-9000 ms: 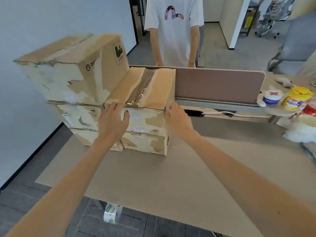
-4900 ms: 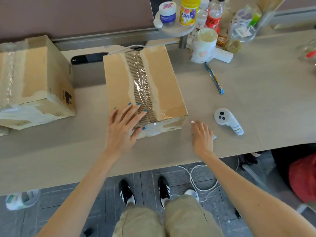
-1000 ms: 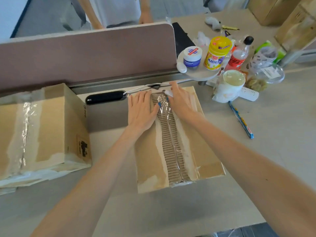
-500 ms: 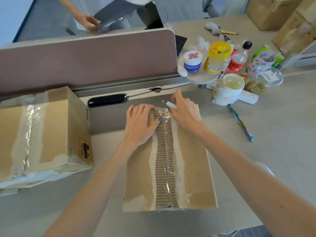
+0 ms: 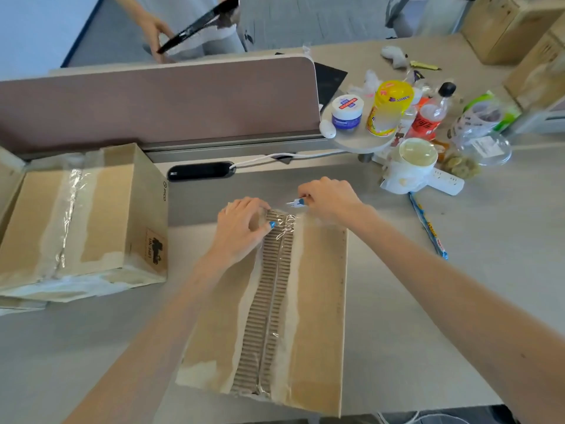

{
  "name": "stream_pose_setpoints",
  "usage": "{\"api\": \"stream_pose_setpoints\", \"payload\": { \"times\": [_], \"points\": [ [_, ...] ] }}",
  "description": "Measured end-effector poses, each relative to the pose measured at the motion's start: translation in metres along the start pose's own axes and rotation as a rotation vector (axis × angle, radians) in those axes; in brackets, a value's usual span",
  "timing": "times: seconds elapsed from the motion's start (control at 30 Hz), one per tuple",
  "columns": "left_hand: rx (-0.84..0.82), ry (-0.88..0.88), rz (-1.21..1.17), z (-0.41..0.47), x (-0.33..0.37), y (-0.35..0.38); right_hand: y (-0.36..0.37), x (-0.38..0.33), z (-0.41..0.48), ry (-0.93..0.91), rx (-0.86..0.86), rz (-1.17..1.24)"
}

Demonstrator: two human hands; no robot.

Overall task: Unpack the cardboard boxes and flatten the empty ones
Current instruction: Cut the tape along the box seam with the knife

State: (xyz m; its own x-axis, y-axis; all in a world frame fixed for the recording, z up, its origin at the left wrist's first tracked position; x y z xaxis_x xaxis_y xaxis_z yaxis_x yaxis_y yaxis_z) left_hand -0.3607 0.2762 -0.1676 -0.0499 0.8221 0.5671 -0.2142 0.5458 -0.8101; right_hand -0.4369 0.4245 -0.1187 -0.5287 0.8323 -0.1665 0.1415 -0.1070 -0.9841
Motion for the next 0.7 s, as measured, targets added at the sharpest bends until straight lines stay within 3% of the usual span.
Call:
{"api": "stream_pose_setpoints", "payload": {
  "times": [0.33, 0.7],
  "points": [
    [-0.013, -0.108, -0.137, 0.0, 0.004, -0.003, 0.02, -0.005, 0.012, -0.178, -0.112, 0.062],
    [0.036, -0.067, -0.004, 0.0, 0.006, -0.005, 0.02, -0.02, 0.02, -0.33, -0.034, -0.016]
  ]
}}
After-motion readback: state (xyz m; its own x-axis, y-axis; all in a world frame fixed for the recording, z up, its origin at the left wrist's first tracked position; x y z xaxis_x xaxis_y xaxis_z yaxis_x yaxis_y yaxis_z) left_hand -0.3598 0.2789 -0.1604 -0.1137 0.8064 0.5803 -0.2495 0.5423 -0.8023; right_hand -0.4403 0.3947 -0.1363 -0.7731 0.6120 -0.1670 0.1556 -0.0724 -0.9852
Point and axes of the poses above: each hand's wrist, its own z-axis towards the middle knuckle, its own y-axis out of the palm, x = y × z, the point moved 9 cm from there along z, towards the middle knuckle, and after that the axes turned 11 degrees about x, right-handed, at the moved point
